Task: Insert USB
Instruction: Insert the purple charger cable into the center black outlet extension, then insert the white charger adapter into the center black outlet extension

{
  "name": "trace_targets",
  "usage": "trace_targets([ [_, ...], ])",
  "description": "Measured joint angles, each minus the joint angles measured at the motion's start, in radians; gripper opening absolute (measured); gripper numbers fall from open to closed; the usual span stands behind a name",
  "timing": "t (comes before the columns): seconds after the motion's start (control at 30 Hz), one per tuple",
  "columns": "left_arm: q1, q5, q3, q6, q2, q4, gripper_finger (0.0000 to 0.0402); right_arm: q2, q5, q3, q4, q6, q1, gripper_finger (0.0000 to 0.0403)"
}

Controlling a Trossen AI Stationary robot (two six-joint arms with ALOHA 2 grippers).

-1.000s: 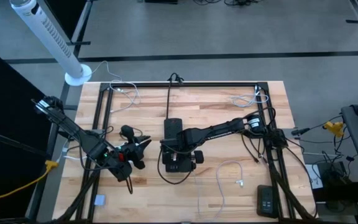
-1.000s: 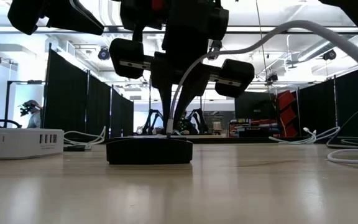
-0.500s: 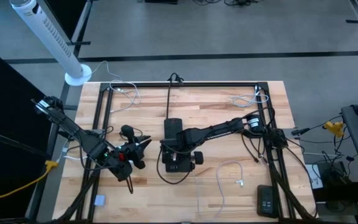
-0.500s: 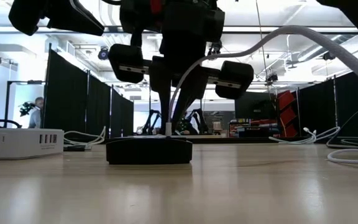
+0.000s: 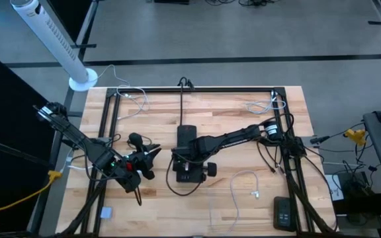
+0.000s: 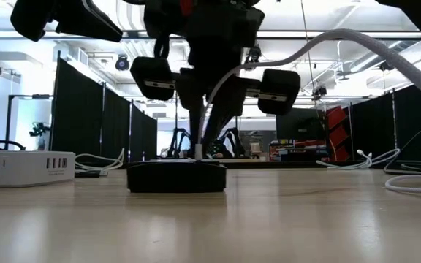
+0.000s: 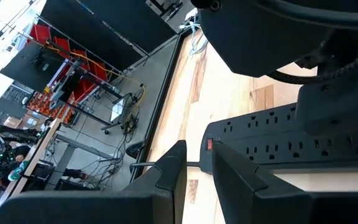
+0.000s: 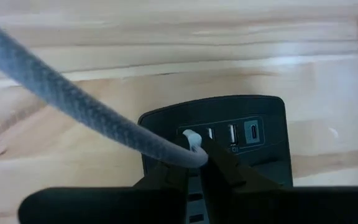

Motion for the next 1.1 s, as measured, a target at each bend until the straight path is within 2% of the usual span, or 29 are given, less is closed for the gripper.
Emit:
trace_targets([
  [0.13,0.000,0.000,0.000,0.000,0.000,-0.001,0.0062,0.007,0.048,0.039,0.009,0.098,0.001,0.0063],
  [0.37,0.000,0.000,0.000,0.009,0.000,-0.003,0.0062,0.008,0.160,0.124,-0.038,0.087,0.005,0.0186],
  [0.53,-0.002,0.000,0.000,0.011,-0.003,-0.003,0.0062,0.007,0.200,0.214,-0.164,0.114,0.011,0.0229],
  [0.67,-0.035,0.006,0.000,0.011,-0.017,-0.016,0.0062,-0.012,0.275,0.279,-0.293,0.238,0.026,0.0231],
  [0.8,-0.080,0.005,0.000,0.010,-0.042,-0.018,0.0062,-0.071,0.327,0.283,-0.415,0.309,0.044,0.0211],
  [1.03,-0.095,-0.004,0.015,-0.089,-0.082,-0.017,0.0062,-0.233,0.332,0.283,-0.488,0.435,0.050,0.0155],
  [1.1,-0.093,-0.006,0.020,-0.135,-0.082,-0.019,0.0062,-0.289,0.289,0.282,-0.532,0.511,0.051,0.0137],
])
